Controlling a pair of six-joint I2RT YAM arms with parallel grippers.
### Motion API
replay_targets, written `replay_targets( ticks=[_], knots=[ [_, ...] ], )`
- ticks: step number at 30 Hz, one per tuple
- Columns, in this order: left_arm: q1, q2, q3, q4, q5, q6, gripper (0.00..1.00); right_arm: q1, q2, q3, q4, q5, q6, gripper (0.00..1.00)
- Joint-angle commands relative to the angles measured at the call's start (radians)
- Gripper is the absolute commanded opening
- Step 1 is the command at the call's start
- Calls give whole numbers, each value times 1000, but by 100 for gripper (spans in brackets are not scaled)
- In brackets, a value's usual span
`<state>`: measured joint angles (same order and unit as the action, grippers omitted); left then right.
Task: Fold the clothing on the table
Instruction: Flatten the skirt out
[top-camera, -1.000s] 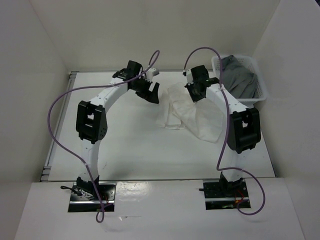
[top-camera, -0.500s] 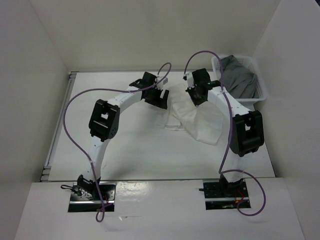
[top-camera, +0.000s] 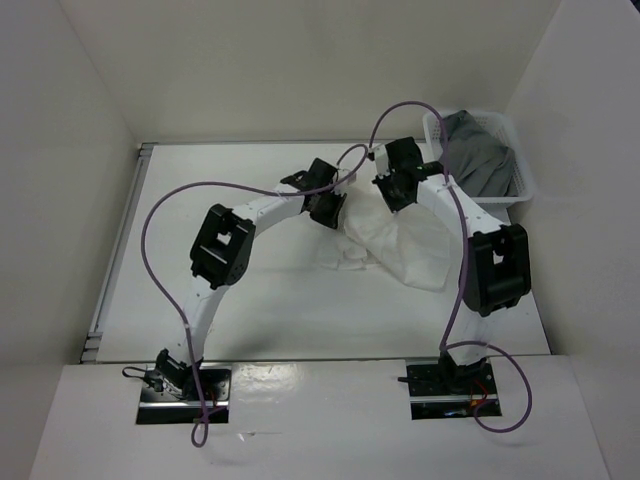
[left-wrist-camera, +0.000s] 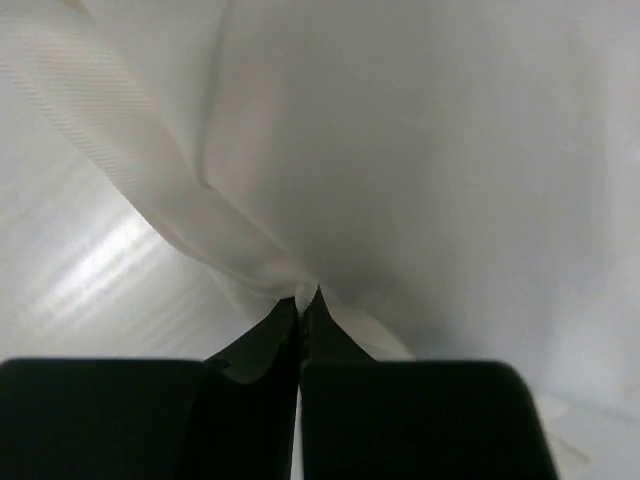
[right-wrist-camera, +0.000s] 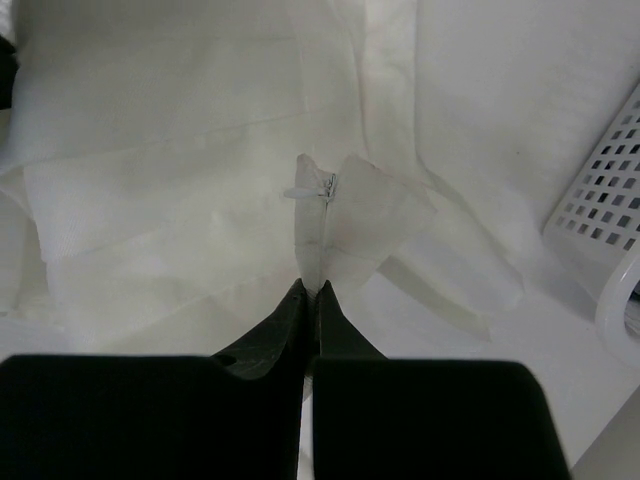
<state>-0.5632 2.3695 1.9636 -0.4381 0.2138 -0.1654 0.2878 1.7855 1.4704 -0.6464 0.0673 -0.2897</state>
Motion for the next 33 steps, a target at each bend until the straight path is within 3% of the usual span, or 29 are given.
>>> replay_targets(
  ticks=[1,7,14,24,31,33],
  knots=[
    [11,-113,-121,-68,-40,-2,0,-7,-81,-16,-4,6,-12,0],
    [114,-372,-426,-138,-41,58,0,-16,-60,-6,17,6,-12,0],
    [143,-527,-580,-246,94,187,0,-16,37,80,17,-23,-3,0],
    [95,-558,-598,-543,458,478,0,-16,193,269,17,-41,26,0],
    [77,-558,-617,-623,499,556,0,-16,288,389,88,21,26,0],
    [77,-558,-617,-634,499,566,5,-16,325,413,97,22,40,0]
  ],
)
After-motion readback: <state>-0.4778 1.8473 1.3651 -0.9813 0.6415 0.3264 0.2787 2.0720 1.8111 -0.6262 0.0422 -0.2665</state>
